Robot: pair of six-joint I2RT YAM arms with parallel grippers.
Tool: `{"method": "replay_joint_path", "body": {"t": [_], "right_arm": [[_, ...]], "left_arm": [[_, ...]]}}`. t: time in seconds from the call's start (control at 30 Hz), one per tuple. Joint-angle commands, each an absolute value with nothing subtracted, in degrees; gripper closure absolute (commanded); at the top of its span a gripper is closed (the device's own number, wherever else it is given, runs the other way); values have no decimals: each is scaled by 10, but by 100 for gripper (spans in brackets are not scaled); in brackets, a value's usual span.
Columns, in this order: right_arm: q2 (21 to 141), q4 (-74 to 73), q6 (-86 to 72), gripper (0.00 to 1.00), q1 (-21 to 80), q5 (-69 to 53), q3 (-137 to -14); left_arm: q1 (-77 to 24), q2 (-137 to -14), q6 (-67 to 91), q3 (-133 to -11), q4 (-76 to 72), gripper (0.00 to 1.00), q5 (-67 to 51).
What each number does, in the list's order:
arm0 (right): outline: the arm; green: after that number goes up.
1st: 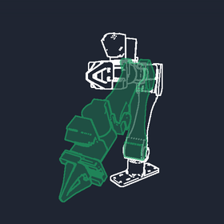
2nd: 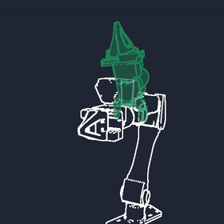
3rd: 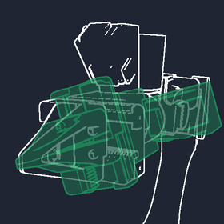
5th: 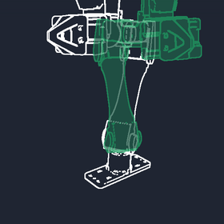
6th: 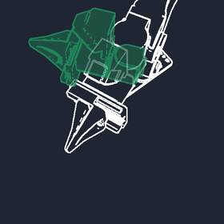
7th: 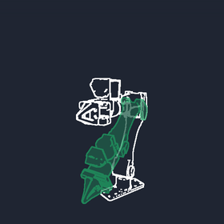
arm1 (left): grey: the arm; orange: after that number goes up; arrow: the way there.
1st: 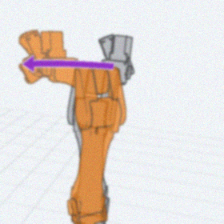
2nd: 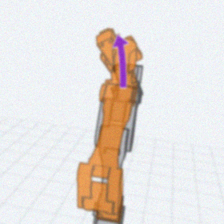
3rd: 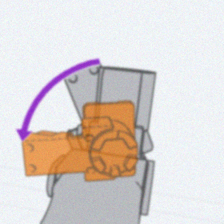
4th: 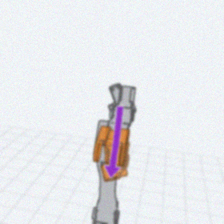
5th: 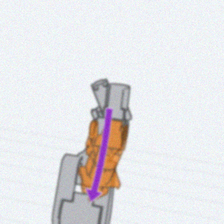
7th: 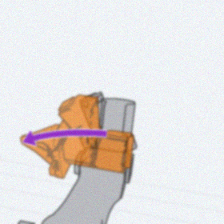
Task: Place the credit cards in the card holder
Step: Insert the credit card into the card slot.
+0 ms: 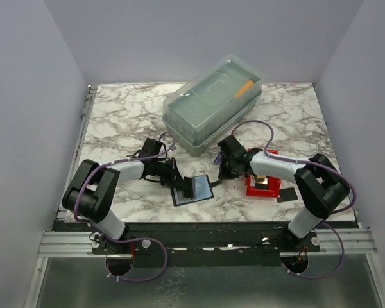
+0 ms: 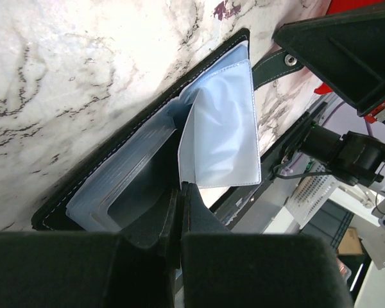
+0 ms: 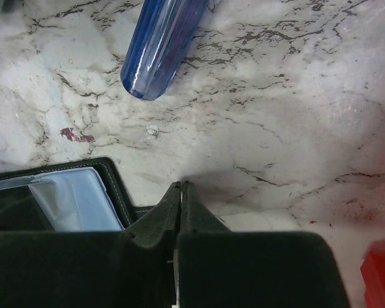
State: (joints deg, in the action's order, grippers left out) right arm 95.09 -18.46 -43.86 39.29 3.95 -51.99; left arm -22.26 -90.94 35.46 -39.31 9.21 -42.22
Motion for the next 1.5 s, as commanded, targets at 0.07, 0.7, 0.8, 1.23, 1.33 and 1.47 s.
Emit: {"method": "replay_joint_path", "body": {"t": [0.07,0.7,0.8,1.23,1.33,1.47], "right_arm": [[964,-178,-437,100,390,30,-513],[906,-302,-444,46,424,45,-568],[896,-343,-459,41,456,65,-594],[921,-322,-488,64,524,38,-613],[928,-305,-489,64,524,41,-592],[943,-289,-482,64,524,36,-577]], "left_arm": [[-224,-919,416,-358,-16,100,-430],[-224,-895,530,-313,-71,100,-425],[-224,-891,534,-310,-71,100,-420],[-224,-888,554,-301,-58,84,-418],[-224,-882,553,-301,-46,77,-413],[-224,-880,550,-302,-30,77,-405]]}}
